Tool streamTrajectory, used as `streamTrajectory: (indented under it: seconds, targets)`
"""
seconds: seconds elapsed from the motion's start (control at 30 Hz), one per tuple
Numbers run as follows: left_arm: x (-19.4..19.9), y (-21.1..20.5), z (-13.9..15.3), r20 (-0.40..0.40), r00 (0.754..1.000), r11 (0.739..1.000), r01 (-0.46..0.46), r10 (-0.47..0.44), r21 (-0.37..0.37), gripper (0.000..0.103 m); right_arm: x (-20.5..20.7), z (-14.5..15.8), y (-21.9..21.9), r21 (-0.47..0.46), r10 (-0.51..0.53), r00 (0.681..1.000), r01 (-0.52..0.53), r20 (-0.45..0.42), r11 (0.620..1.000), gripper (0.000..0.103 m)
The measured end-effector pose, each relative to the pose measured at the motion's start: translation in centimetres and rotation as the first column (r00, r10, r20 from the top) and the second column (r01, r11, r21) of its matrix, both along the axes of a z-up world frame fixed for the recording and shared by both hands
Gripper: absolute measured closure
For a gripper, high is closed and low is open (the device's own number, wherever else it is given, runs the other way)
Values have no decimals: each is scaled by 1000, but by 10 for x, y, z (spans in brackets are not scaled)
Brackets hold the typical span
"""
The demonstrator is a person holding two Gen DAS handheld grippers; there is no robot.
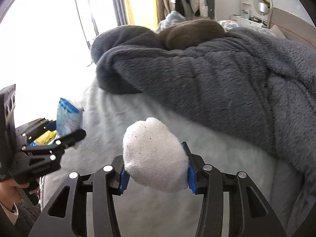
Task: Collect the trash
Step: 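Carry the diaper pack and tissue ball from the bed over the black bin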
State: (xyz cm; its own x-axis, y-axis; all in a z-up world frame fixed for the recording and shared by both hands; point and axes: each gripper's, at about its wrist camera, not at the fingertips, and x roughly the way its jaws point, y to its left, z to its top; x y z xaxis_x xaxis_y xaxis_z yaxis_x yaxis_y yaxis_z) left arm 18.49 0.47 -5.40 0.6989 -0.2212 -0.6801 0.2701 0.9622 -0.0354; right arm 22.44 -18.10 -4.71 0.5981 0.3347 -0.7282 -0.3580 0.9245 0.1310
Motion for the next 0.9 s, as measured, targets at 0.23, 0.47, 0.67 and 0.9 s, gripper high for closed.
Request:
streamTrajectory:
  seconds: [0.23,0.47,0.67,0.9]
  targets:
    - [-30,42,3,-21,996,996,-85,85,-4,48,-32,4,43,11,66,998,-66,14,998,56]
    - [-60,88,2,-40,987,988,-153,152,-15,48,-56,6,81,29,106,994,-106,16,994,56]
    - [-81,126,1,-64,978,980,-200,199,-12,48,-70,8,119,37,155,988,-155,20,987,56]
    - [-93,167,-6,-108,962,967,-253,250,-21,48,-76,2,165,41,222,975,-222,6,974,56]
